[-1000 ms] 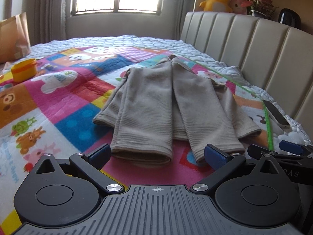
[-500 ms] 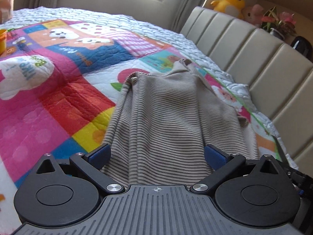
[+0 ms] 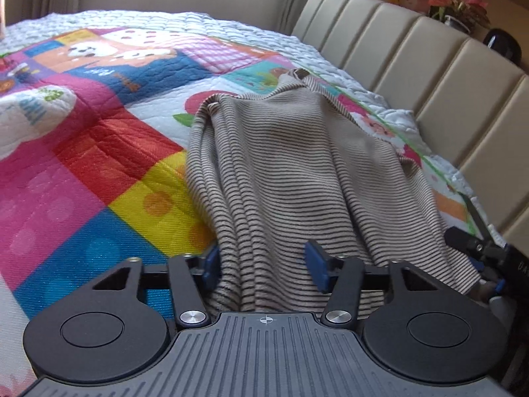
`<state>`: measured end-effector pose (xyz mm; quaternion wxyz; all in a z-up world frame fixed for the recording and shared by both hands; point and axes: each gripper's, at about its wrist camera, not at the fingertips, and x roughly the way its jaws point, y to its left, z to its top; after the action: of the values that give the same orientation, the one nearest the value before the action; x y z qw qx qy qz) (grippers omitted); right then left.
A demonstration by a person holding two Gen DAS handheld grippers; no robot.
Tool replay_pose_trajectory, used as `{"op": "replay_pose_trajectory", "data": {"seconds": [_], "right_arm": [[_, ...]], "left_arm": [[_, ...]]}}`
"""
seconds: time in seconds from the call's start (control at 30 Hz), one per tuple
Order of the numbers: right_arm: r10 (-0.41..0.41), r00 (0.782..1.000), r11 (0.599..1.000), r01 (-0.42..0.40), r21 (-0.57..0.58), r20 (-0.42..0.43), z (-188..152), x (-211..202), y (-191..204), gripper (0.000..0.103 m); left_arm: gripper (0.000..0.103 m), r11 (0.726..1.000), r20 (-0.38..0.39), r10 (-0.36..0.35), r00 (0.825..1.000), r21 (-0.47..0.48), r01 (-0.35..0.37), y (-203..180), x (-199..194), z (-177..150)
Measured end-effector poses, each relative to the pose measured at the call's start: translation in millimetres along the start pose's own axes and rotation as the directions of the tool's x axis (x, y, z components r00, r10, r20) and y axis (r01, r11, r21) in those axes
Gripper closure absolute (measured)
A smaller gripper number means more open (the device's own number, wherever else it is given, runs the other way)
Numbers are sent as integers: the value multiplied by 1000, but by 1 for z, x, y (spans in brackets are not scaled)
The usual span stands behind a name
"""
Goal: Fold clothes
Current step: 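Grasp the sweater hem with the left gripper while the right gripper grasps the hem beside it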
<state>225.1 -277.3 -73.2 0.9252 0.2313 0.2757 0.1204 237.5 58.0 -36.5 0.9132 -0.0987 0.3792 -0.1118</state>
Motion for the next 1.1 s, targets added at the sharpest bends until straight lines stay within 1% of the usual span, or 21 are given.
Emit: {"op": "replay_pose_trajectory", "data": {"seconds": [0.03, 0.07, 0.1, 0.17, 0.23, 0.37, 0.47, 0.53, 0.57, 0.63, 0.67, 0.7, 0.73, 0.77, 0.83, 0.87, 0.97, 1.07, 1.1], "right_arm": [[-10, 1000, 1000, 10, -2, -10, 1, 2, 1, 0], [-23, 999, 1000, 23, -12, -27, 3, 4, 4, 0], [-35, 998, 999, 34, -32, -47, 5, 6, 7, 0], [-58, 994, 995, 50, -84, -90, 8, 9, 13, 0], [-62, 990, 990, 45, -134, -128, 9, 9, 18, 0], [4, 982, 987, -34, -156, -190, 1, -9, 22, 0], [54, 971, 976, -101, -193, -231, -12, -29, 26, 0], [79, 963, 967, -137, -214, -259, -22, -42, 28, 0], [85, 962, 964, -145, -224, -259, -26, -46, 27, 0], [95, 965, 963, -151, -224, -244, -32, -51, 25, 0], [99, 968, 967, -148, -205, -231, -33, -51, 23, 0], [104, 970, 972, -146, -187, -219, -34, -51, 22, 0], [105, 972, 975, -142, -170, -208, -34, -51, 21, 0], [102, 974, 976, -137, -168, -202, -34, -51, 21, 0], [90, 977, 973, -127, -192, -192, -36, -50, 24, 0], [84, 979, 971, -122, -204, -186, -38, -50, 25, 0], [59, 984, 956, -104, -273, -170, -44, -51, 32, 0], [50, 986, 950, -96, -296, -159, -47, -51, 34, 0], [54, 986, 951, -98, -294, -156, -47, -51, 33, 0]], "left_arm": [[63, 1000, 4, 11, 1000, 6, -11, -1, -2, -1], [75, 1000, 4, 19, 1000, 3, -19, -1, -4, -2], [79, 1000, 4, 26, 1000, 0, -26, 0, -5, -3], [82, 1000, -1, 27, 1000, -9, -27, 1, -10, -6], [83, 1000, -9, 15, 1000, -16, -15, 2, -18, -13], [83, 1000, -27, -13, 1000, -13, 13, 6, -45, -35], [83, 999, -46, -44, 998, 1, 44, 14, -76, -59], [81, 999, -44, -49, 998, 9, 50, 20, -97, -70], [79, 999, -37, -49, 998, 14, 50, 23, -108, -74], [73, 998, 0, -67, 998, 1, 67, 30, -126, -72], [68, 997, 21, -80, 997, -11, 81, 33, -134, -69], [66, 995, 43, -95, 995, -23, 96, 36, -141, -66], [60, 992, 62, -115, 991, -38, 117, 38, -145, -61], [51, 989, 80, -132, 988, -51, 136, 39, -148, -56], [45, 988, 86, -137, 987, -64, 143, 38, -143, -49], [45, 989, 74, -126, 989, -63, 131, 37, -137, -47], [44, 994, 3, -83, 997, -77, 83, 33, -109, -47], [45, 990, -44, -110, 993, -92, 106, 29, -88, -51], [46, 990, -39, -118, 992, -82, 114, 25, -84, -51]]}}
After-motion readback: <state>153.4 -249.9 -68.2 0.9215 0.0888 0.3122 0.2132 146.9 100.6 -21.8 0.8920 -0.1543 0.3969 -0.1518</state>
